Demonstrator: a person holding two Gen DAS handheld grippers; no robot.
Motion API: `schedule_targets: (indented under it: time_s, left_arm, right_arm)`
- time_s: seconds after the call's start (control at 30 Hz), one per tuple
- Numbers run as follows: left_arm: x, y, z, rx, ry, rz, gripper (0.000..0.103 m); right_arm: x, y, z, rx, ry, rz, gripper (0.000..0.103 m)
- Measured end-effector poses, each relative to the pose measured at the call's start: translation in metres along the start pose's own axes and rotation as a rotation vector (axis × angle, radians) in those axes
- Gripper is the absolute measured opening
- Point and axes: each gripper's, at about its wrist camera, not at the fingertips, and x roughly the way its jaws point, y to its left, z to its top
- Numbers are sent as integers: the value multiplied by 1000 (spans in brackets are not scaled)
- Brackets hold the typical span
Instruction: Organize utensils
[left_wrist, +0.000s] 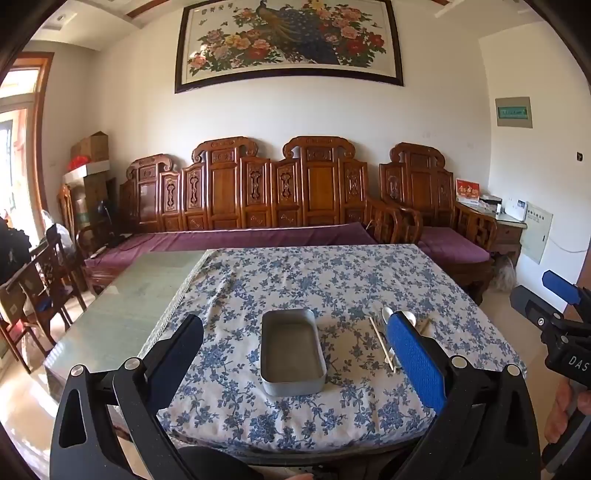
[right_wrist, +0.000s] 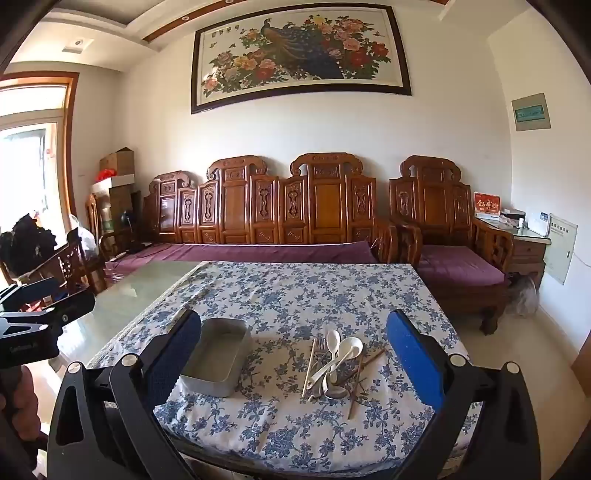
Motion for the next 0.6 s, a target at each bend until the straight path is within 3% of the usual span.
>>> schedule_targets:
  time_s: [0.6]
  left_arm:
    - [-5,1,11,-1,-12,-3,97]
  right_arm:
    - [-2,4,1,-2,-5,-1,101]
